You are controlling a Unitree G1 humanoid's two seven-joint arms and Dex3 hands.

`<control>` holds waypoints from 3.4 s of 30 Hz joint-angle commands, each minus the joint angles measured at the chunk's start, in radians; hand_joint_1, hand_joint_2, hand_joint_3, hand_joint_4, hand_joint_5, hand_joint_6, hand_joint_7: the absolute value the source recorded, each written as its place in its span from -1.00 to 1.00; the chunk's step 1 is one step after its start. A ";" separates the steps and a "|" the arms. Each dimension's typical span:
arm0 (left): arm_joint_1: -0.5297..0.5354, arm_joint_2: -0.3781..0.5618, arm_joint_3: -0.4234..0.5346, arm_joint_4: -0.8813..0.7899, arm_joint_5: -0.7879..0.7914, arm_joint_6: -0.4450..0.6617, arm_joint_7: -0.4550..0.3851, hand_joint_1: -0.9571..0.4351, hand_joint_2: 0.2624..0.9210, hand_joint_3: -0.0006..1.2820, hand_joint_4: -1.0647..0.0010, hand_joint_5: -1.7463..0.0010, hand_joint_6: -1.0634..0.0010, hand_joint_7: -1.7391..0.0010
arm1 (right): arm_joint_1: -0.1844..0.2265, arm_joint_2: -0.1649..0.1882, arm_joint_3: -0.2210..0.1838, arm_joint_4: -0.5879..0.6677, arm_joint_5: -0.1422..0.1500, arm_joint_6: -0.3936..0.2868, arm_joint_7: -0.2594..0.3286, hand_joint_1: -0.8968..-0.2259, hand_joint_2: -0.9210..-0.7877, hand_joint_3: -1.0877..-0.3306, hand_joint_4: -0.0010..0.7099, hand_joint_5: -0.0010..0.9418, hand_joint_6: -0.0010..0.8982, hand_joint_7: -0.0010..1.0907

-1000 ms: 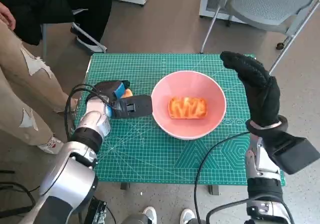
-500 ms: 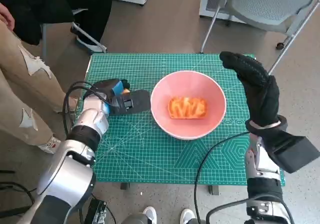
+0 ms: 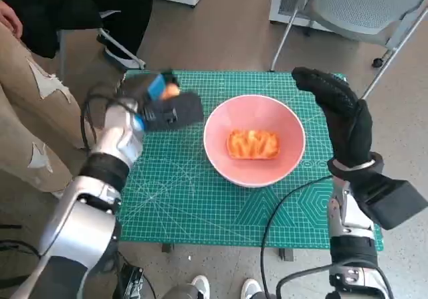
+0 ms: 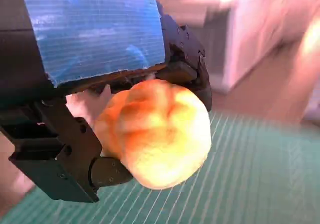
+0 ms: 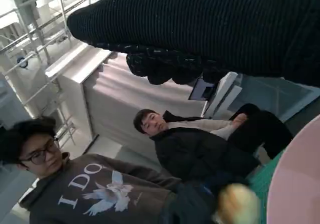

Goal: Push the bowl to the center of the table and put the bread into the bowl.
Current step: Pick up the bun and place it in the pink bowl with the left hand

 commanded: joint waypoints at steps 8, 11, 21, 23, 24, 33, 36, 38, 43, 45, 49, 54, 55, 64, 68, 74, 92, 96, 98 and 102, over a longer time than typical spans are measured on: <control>0.065 0.046 0.045 -0.248 -0.008 -0.041 0.038 0.38 0.70 -0.76 -0.54 -0.32 -0.38 -0.09 | 0.003 -0.001 -0.001 0.020 -0.003 0.009 0.009 -0.33 -1.00 -0.21 -0.41 -0.99 -1.00 -0.08; 0.075 0.047 0.050 -0.274 -0.006 -0.041 0.031 0.38 0.71 -0.77 -0.55 -0.31 -0.38 -0.09 | 0.004 0.000 0.000 0.018 -0.004 0.008 0.009 -0.33 -1.00 -0.21 -0.41 -0.99 -1.00 -0.08; 0.083 0.032 0.048 -0.318 -0.008 -0.029 -0.018 0.38 0.77 -0.83 -0.59 -0.24 -0.34 -0.15 | 0.012 -0.002 0.000 0.009 -0.011 0.000 0.004 -0.33 -1.00 -0.21 -0.41 -0.99 -1.00 -0.08; 0.088 0.018 0.045 -0.341 -0.008 -0.017 -0.028 0.38 0.78 -0.84 -0.59 -0.23 -0.33 -0.17 | 0.011 -0.003 0.000 0.011 -0.012 -0.001 0.003 -0.33 -1.00 -0.21 -0.41 -0.99 -1.00 -0.07; 0.089 0.008 0.041 -0.350 -0.006 -0.010 -0.032 0.38 0.79 -0.85 -0.59 -0.22 -0.32 -0.18 | 0.009 -0.003 -0.001 0.013 -0.012 -0.002 0.003 -0.33 -1.00 -0.21 -0.41 -0.99 -1.00 -0.07; 0.109 -0.059 0.005 -0.436 0.008 0.019 -0.089 0.38 0.84 -0.87 -0.52 -0.29 -0.33 -0.15 | 0.011 -0.002 0.000 0.011 -0.014 -0.004 0.000 -0.33 -1.00 -0.21 -0.41 -0.99 -1.00 -0.07; 0.112 -0.078 -0.009 -0.446 0.010 0.006 -0.100 0.38 0.85 -0.87 -0.48 -0.34 -0.35 -0.12 | 0.012 -0.002 0.000 0.011 -0.016 -0.006 0.000 -0.33 -1.00 -0.21 -0.40 -0.99 -1.00 -0.07; 0.112 -0.097 -0.025 -0.441 0.014 -0.010 -0.102 0.38 0.85 -0.87 -0.46 -0.37 -0.37 -0.09 | 0.013 -0.003 0.000 0.011 -0.016 -0.005 -0.001 -0.33 -1.00 -0.21 -0.39 -0.99 -1.00 -0.07; 0.103 -0.135 -0.057 -0.400 0.027 -0.045 -0.096 0.38 0.85 -0.87 -0.44 -0.40 -0.38 -0.07 | 0.015 -0.004 -0.002 0.012 -0.013 -0.005 0.001 -0.33 -1.00 -0.21 -0.39 -0.99 -1.00 -0.07; 0.099 -0.144 -0.065 -0.387 0.030 -0.055 -0.096 0.38 0.86 -0.85 -0.40 -0.43 -0.36 -0.08 | 0.017 -0.005 -0.002 0.010 -0.013 -0.005 0.001 -0.33 -1.00 -0.20 -0.39 -0.99 -1.00 -0.07; 0.083 -0.164 -0.086 -0.342 0.037 -0.082 -0.101 0.38 0.54 -0.48 -0.30 -0.53 -0.25 -0.19 | 0.021 -0.006 -0.004 0.006 -0.011 -0.006 0.002 -0.32 -1.00 -0.20 -0.39 -0.99 -1.00 -0.07; 0.064 -0.178 -0.097 -0.281 0.039 -0.111 -0.096 0.38 0.42 -0.29 -0.20 -0.61 -0.15 -0.27 | 0.027 -0.008 -0.006 0.001 -0.012 -0.006 0.000 -0.32 -1.00 -0.20 -0.39 -0.99 -1.00 -0.07; 0.059 -0.180 -0.099 -0.269 0.039 -0.114 -0.095 0.38 0.45 -0.31 -0.19 -0.61 -0.13 -0.28 | 0.027 -0.009 -0.006 0.001 -0.012 -0.006 0.000 -0.33 -1.00 -0.20 -0.39 -0.99 -1.00 -0.07; 0.038 -0.194 -0.107 -0.210 0.041 -0.124 -0.089 0.38 0.55 -0.37 -0.17 -0.59 -0.07 -0.34 | 0.031 -0.012 -0.013 0.000 -0.013 -0.005 -0.003 -0.32 -1.00 -0.19 -0.38 -0.99 -1.00 -0.07; 0.030 -0.198 -0.108 -0.190 0.045 -0.123 -0.085 0.38 0.56 -0.38 -0.17 -0.57 -0.06 -0.36 | 0.029 -0.013 -0.014 0.003 -0.014 -0.006 -0.003 -0.31 -1.00 -0.19 -0.38 -0.99 -1.00 -0.07; 0.024 -0.201 -0.103 -0.166 0.041 -0.129 -0.081 0.38 0.67 -0.49 -0.18 -0.54 -0.07 -0.34 | 0.031 -0.012 -0.014 0.001 -0.018 -0.006 -0.009 -0.31 -1.00 -0.19 -0.38 -0.99 -1.00 -0.07; 0.043 -0.191 -0.079 -0.185 -0.016 -0.103 -0.244 -0.19 0.52 -0.88 0.96 0.97 0.73 0.95 | 0.027 -0.001 -0.006 -0.003 -0.025 -0.004 -0.025 -0.30 -1.00 -0.19 -0.38 -0.99 -1.00 -0.07; 0.051 -0.182 -0.080 -0.200 -0.018 -0.125 -0.253 -0.36 0.59 -0.89 0.99 0.99 0.79 0.98 | 0.028 0.001 -0.004 -0.003 -0.029 -0.007 -0.031 -0.30 -1.00 -0.19 -0.38 -0.99 -1.00 -0.07; 0.056 -0.179 -0.079 -0.210 -0.020 -0.130 -0.258 -0.39 0.63 -0.90 1.00 1.00 0.80 0.98 | 0.027 0.001 -0.004 -0.001 -0.030 -0.007 -0.031 -0.30 -1.00 -0.19 -0.38 -0.99 -1.00 -0.07; 0.074 -0.169 -0.064 -0.247 -0.037 -0.139 -0.271 -0.44 0.71 -0.94 1.00 1.00 0.81 0.99 | 0.027 0.002 -0.004 0.000 -0.032 -0.008 -0.033 -0.30 -1.00 -0.19 -0.38 -0.99 -1.00 -0.07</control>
